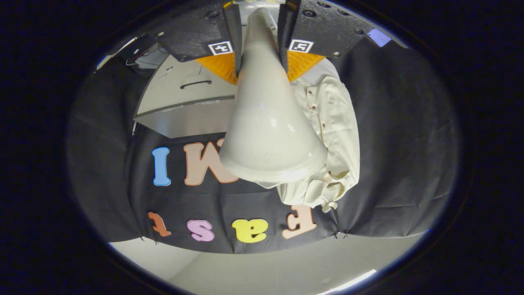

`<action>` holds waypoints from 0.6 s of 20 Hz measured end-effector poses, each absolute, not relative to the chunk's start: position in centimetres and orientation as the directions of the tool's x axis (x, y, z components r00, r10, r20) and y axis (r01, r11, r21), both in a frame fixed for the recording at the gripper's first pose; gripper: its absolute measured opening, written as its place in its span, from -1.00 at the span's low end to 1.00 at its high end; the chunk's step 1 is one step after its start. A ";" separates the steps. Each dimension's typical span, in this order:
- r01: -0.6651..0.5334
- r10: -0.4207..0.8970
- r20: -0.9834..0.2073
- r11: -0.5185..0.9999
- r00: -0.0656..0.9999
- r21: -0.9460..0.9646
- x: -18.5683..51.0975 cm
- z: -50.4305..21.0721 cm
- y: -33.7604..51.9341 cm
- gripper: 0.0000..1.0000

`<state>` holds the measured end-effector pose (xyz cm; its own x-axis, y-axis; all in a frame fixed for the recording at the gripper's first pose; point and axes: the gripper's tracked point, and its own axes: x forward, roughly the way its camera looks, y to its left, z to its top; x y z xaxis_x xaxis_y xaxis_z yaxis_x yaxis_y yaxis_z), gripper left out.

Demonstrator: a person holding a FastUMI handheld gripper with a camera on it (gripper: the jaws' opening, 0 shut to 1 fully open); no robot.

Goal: Iron the clothes twice with a garment steamer, once on the left side and once on the right side.

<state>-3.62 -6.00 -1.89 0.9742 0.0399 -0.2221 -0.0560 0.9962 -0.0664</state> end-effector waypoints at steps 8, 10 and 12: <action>-0.064 0.051 -0.218 0.997 0.975 -0.053 -2.0 -2.9 -1.8 -0.29; -0.064 0.051 -0.227 0.997 0.973 -0.049 -1.6 -3.3 -0.8 -0.29; -0.066 0.052 -0.231 0.996 0.972 -0.052 -1.6 -3.7 0.2 -0.29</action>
<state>-1.59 0.17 -3.66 0.9716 0.0521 -0.2309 -0.0658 0.9965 -0.0518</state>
